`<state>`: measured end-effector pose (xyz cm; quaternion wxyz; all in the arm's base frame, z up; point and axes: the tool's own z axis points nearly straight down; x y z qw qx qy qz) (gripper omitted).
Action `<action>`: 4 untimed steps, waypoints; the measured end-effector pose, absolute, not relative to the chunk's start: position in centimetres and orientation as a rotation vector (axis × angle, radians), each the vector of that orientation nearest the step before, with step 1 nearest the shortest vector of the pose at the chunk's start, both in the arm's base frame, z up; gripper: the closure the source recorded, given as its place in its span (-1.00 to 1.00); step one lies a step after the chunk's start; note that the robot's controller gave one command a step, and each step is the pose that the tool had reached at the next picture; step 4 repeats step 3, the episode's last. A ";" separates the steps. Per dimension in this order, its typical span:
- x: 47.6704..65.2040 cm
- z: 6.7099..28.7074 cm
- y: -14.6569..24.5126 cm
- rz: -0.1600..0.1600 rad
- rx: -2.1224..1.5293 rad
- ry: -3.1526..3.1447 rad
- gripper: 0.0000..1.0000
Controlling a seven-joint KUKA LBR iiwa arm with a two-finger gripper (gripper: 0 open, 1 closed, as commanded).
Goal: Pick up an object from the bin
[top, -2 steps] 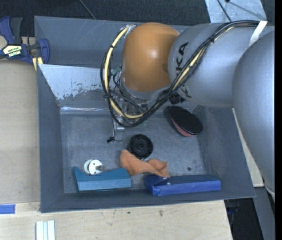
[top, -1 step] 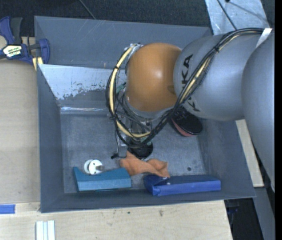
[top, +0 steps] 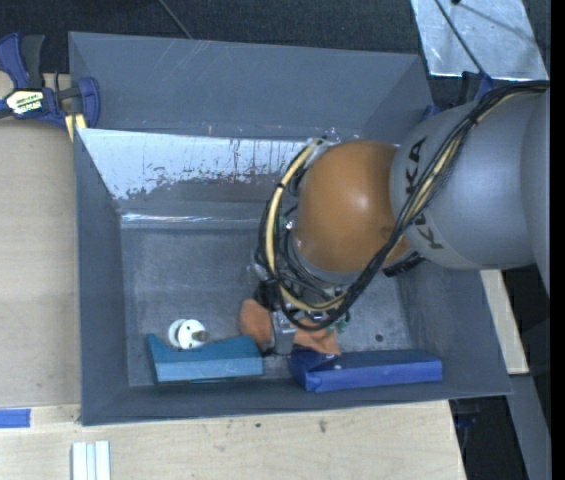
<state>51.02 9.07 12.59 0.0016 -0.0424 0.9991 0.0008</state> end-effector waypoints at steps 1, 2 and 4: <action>51.8 9.5 6.5 0.003 0.163 3.130 1.00; 51.8 9.5 6.5 0.004 0.164 3.130 1.00; 54.8 27.8 9.5 0.005 0.148 3.126 1.00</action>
Offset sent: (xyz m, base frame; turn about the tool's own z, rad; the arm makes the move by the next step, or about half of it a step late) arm 0.0000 0.0000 0.0000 0.0000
